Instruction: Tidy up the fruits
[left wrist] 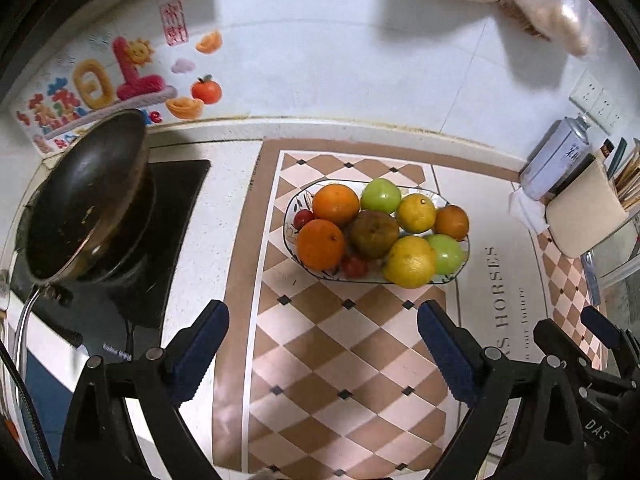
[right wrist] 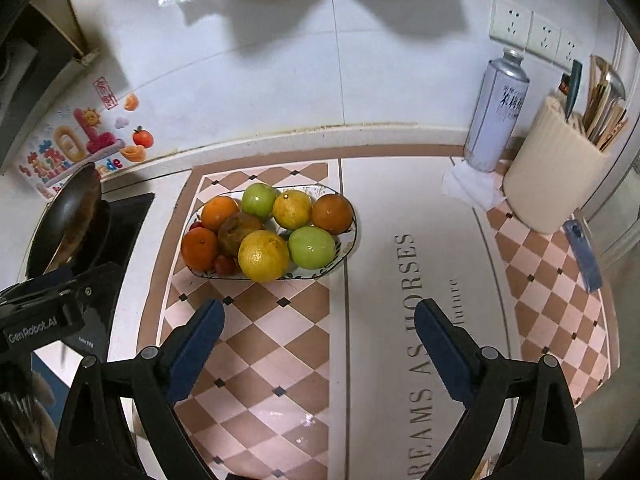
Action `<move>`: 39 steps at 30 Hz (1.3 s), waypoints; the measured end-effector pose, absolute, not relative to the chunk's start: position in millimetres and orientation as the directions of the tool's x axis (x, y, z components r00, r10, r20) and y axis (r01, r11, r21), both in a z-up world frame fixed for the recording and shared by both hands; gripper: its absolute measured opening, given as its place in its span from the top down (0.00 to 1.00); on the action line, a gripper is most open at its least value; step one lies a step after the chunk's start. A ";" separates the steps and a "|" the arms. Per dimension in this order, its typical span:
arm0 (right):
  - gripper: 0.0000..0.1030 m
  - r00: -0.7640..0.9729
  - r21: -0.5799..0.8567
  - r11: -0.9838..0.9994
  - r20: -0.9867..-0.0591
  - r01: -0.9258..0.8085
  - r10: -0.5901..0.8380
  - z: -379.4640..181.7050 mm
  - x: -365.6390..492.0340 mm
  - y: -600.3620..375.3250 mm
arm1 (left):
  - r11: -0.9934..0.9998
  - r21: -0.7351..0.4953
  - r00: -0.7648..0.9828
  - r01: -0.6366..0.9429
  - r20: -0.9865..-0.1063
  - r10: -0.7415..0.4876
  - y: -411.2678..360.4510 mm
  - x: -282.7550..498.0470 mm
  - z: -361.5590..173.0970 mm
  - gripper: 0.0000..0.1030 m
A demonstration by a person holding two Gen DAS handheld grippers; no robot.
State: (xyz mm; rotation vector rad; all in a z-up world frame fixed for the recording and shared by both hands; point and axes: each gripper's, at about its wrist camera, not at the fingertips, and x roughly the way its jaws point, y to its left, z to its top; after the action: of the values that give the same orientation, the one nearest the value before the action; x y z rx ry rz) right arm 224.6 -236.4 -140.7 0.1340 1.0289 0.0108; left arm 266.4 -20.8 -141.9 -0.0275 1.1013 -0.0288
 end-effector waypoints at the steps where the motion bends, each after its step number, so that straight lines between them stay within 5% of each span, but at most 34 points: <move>1: 0.05 0.521 0.115 0.992 -0.850 0.051 0.072 -135.9 219.0 -238.0 | 0.999 -0.034 0.459 0.004 -0.888 -0.032 -22.2 260.2 -137.8 0.06; 22: 0.04 0.676 0.118 0.993 -0.734 0.031 0.066 1.1 54.7 -248.2 | 0.998 -0.011 0.608 0.064 -0.792 -0.048 -21.1 110.4 -28.3 0.06; 39: 0.03 0.684 0.128 0.992 -0.722 -0.015 0.104 32.1 2.6 -227.3 | 0.998 -0.019 0.633 0.060 -0.772 -0.053 -15.9 55.8 -0.9 0.06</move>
State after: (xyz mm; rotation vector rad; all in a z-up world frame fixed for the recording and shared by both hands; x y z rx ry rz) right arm 2.6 -227.3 32.1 0.1152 0.8157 0.0668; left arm 55.8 -15.9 -0.9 0.0092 0.8827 -0.0644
